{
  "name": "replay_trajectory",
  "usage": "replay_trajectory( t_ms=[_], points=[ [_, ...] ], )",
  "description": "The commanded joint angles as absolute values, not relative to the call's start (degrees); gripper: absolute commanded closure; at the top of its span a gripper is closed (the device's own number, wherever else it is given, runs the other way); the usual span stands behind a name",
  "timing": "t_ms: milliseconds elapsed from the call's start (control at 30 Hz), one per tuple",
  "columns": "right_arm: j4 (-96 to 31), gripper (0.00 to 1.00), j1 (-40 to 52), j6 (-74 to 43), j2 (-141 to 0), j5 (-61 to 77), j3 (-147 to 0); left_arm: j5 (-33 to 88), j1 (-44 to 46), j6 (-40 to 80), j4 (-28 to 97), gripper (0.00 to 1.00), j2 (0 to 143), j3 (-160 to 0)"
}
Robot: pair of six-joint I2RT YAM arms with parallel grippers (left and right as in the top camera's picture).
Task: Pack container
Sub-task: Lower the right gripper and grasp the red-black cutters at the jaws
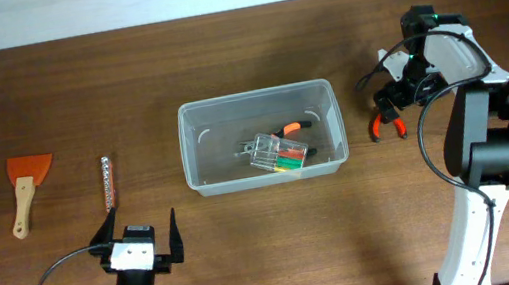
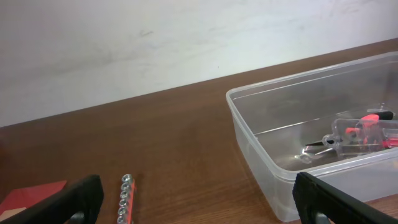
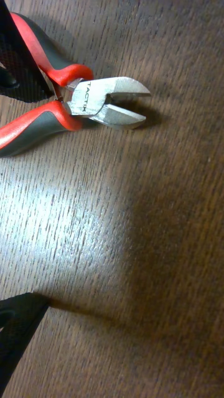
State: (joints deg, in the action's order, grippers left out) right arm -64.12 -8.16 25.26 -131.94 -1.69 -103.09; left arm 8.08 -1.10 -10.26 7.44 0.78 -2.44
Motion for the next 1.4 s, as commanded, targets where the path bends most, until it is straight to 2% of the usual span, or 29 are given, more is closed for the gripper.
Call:
replay_trajectory(
  t_ms=[0, 100, 333, 533, 567, 667, 833, 1000, 1267, 1367],
  points=[
    [-63.8, 0.01, -8.1, 25.0, -132.6, 0.5, -101.7, 7.6, -1.4, -9.8, 7.3, 0.01, 0.4, -2.1],
    [-63.8, 0.0, -8.1, 25.0, -132.6, 0.9, -101.7, 7.7, -1.4, -9.8, 7.3, 0.01, 0.4, -2.1],
    [-63.8, 0.22, -8.1, 25.0, -132.6, 0.9, -101.7, 7.7, -1.4, -9.8, 7.3, 0.01, 0.4, -2.1],
    [-63.8, 0.25, -8.1, 25.0, -132.6, 0.9, -101.7, 7.6, -1.4, -9.8, 7.3, 0.01, 0.4, -2.1],
    [-63.8, 0.32, -8.1, 25.0, -132.6, 0.9, -101.7, 7.7, -1.4, -9.8, 7.3, 0.01, 0.4, -2.1],
    [-63.8, 0.43, -8.1, 25.0, -132.6, 0.9, -101.7, 7.7, -1.4, -9.8, 7.3, 0.01, 0.4, -2.1],
    [-63.8, 0.44, -7.5, 24.9, -132.6, 1.0, -101.7, 7.7, -1.4, -9.8, 7.3, 0.01, 0.4, -2.1],
    [-63.8, 0.6, -6.9, 24.8, -132.6, 1.1, -101.7, 7.7, -1.4, -9.8, 7.3, 0.01, 0.4, -2.1],
    [-63.8, 0.76, -6.7, 24.6, -132.6, 1.1, -101.7, 7.7, -1.4, -9.8, 7.3, 0.01, 0.4, -2.1],
    [-63.8, 0.79, -6.7, 24.5, -132.6, 1.1, -101.7, 7.6, -1.4, -9.8, 7.3, 0.01, 0.4, -2.1]
  ],
)
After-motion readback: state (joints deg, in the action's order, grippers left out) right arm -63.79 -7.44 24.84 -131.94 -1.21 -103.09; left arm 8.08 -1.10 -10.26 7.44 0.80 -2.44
